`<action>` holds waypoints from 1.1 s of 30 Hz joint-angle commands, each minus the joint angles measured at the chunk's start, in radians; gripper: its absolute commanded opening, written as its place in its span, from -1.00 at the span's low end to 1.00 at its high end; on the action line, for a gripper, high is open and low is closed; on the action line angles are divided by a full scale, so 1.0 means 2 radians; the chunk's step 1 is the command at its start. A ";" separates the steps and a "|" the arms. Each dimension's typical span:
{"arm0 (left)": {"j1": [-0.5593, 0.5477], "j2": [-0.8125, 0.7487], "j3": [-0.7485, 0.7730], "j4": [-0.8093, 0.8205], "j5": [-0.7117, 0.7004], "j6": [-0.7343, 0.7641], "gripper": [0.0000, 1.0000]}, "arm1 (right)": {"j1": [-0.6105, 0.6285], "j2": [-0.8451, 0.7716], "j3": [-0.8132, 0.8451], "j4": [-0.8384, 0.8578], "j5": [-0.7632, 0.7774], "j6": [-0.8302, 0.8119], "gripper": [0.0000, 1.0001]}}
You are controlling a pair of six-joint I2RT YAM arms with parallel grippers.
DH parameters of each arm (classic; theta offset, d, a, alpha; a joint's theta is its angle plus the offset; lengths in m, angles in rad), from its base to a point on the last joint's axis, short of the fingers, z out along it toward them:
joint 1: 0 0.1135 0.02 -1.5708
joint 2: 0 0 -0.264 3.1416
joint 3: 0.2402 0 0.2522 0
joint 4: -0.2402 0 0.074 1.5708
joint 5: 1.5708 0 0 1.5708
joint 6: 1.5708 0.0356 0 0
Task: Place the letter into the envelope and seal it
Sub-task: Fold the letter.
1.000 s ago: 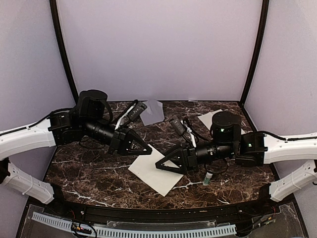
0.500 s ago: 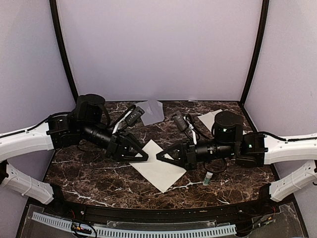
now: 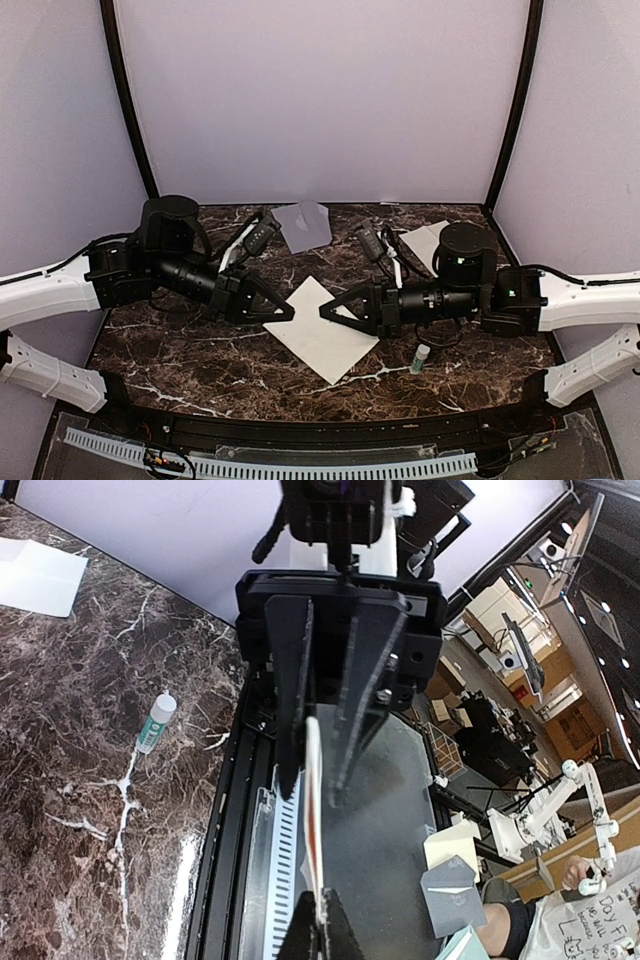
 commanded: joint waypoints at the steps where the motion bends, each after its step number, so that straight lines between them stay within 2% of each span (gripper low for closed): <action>1: -0.002 -0.019 -0.009 0.034 -0.037 -0.022 -1.00 | 0.002 -0.018 -0.003 0.010 0.012 0.003 -0.41; 3: -0.002 -0.024 -0.012 0.052 -0.051 -0.038 -1.00 | 0.001 -0.027 -0.016 0.021 0.018 0.009 -0.09; 5: -0.002 -0.029 -0.016 0.074 -0.064 -0.055 -1.00 | -0.001 -0.036 -0.034 0.038 0.022 0.018 0.07; 13: -0.002 -0.051 -0.046 0.142 -0.124 -0.101 -1.00 | -0.007 -0.080 -0.111 0.118 0.084 0.078 0.35; 19: -0.002 -0.062 -0.075 0.217 -0.157 -0.154 -1.00 | -0.006 -0.060 -0.127 0.210 0.084 0.110 0.45; 22: -0.001 -0.064 -0.077 0.224 -0.162 -0.161 -1.00 | -0.006 -0.047 -0.127 0.242 0.089 0.115 0.44; 28: -0.001 -0.074 -0.085 0.227 -0.167 -0.165 -1.00 | -0.008 -0.022 -0.112 0.269 0.086 0.122 -0.31; 32: -0.001 -0.074 -0.087 0.221 -0.164 -0.164 -1.00 | -0.010 -0.009 -0.105 0.278 0.081 0.131 -1.00; 33: -0.002 -0.074 -0.086 0.211 -0.164 -0.162 -0.96 | -0.010 -0.008 -0.103 0.275 0.081 0.130 -1.00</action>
